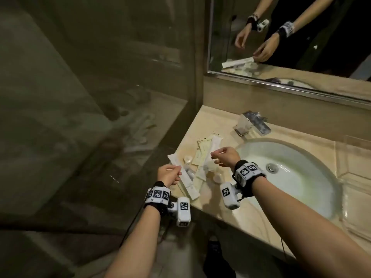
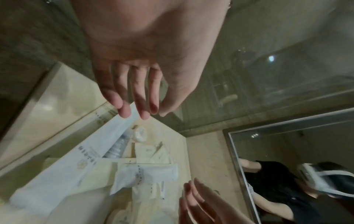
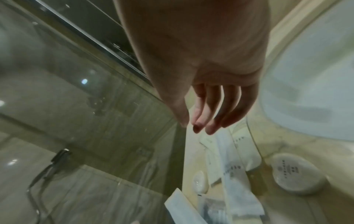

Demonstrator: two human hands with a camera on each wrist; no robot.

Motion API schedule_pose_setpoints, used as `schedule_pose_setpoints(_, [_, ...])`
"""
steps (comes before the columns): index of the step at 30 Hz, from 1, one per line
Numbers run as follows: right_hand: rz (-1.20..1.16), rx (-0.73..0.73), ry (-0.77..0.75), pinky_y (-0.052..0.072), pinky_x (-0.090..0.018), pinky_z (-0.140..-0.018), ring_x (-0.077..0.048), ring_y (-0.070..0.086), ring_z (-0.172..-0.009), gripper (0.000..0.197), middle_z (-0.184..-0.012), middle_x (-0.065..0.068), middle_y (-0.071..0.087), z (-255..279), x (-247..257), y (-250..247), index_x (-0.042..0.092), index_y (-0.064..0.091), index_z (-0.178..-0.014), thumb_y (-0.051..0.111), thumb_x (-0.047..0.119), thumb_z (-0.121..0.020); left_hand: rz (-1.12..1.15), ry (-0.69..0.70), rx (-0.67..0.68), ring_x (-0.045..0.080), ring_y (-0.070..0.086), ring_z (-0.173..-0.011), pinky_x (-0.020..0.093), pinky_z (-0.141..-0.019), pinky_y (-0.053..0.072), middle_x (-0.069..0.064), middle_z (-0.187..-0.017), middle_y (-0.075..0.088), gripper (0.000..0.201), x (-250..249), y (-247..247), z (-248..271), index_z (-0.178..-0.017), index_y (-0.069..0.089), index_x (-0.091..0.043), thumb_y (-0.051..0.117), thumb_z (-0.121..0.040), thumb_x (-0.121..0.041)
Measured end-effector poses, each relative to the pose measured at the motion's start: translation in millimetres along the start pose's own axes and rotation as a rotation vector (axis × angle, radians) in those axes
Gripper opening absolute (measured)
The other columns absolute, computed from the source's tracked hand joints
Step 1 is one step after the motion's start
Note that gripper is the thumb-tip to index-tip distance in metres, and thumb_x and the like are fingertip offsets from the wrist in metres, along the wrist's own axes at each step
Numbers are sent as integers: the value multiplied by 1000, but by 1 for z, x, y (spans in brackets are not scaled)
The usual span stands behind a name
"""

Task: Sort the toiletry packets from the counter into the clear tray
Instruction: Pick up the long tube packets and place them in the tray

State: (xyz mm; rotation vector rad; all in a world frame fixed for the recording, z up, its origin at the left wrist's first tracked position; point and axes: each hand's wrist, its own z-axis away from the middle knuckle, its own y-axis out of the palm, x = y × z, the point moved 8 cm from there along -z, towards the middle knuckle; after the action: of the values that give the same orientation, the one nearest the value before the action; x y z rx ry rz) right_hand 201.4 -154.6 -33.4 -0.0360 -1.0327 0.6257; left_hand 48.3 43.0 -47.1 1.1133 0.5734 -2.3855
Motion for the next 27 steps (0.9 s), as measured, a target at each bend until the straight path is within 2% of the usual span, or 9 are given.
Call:
schedule_pose_setpoints(2, [101, -13, 98, 56, -30, -68, -15, 67, -68, 18, -92, -8, 73, -22, -15, 1, 9, 65, -77, 69, 23, -87, -4, -62, -67, 15, 46, -47, 20, -42, 36, 11, -68, 59, 11, 10, 4, -14, -84, 59, -8, 69, -84, -12])
schedule_pose_setpoints(5, [273, 14, 198, 59, -32, -75, -23, 70, -80, 30, -94, -10, 74, -46, -36, 11, 4, 68, -86, 75, 33, -82, -48, -163, -141, 15, 46, -46, 19, -40, 36, 12, -70, 58, 24, 30, 6, -28, -92, 60, -8, 77, -77, -18])
schedule_pose_setpoints(9, [406, 15, 209, 50, -31, -70, -28, 69, -91, 40, -100, -12, 73, -64, -46, 25, 11, 59, -82, 76, 47, -77, -81, -231, -159, 20, 57, -57, 19, -46, 41, 15, -89, 66, 45, 47, 12, -45, -106, 60, -1, 81, -71, -22])
schedule_pose_setpoints(11, [431, 12, 208, 48, -30, -63, -27, 68, -84, 44, -96, -11, 72, -68, -46, 32, 10, 60, -81, 75, 51, -77, -84, -246, -154, 24, 63, -71, 18, -43, 44, 17, -101, 69, 47, 51, 17, -50, -108, 60, -1, 81, -71, -19])
schedule_pose_setpoints(14, [411, -23, 238, 41, -27, -51, -23, 59, -69, 41, -86, -8, 64, -70, -45, 37, 9, 57, -84, 77, 45, -77, -93, -252, -162, 28, 65, -80, 21, -43, 45, 17, -102, 67, 44, 50, 20, -54, -109, 57, 0, 80, -73, -13])
schedule_pose_setpoints(16, [413, -39, 259, 41, -27, -50, -23, 58, -69, 36, -88, -9, 64, -72, -47, 39, 7, 61, -91, 77, 36, -78, -112, -244, -171, 29, 65, -81, 22, -47, 46, 16, -100, 66, 42, 48, 20, -55, -106, 57, 0, 80, -73, -11])
schedule_pose_setpoints(22, [302, -35, 347, 38, -25, -47, -18, 51, -60, 26, -85, -8, 61, -79, -55, 41, 7, 59, -91, 74, 24, -79, -93, -239, -119, 28, 65, -81, 28, -59, 52, 12, -94, 66, 27, 43, 22, -63, -95, 59, -5, 78, -76, -8])
schedule_pose_setpoints(24, [269, -42, 366, 39, -24, -49, -17, 51, -59, 23, -81, -6, 59, -78, -54, 38, 8, 56, -86, 73, 23, -79, -95, -248, -94, 29, 67, -84, 33, -70, 55, 13, -93, 68, 22, 41, 20, -68, -85, 60, -6, 79, -75, -11])
schedule_pose_setpoints(27, [213, -50, 327, 43, -26, -54, -18, 51, -58, 25, -67, -2, 56, -75, -47, 32, 13, 52, -69, 74, 23, -77, -82, -207, -63, 28, 68, -82, 34, -74, 55, 13, -90, 70, 18, 28, 18, -74, -76, 63, -10, 80, -73, -11])
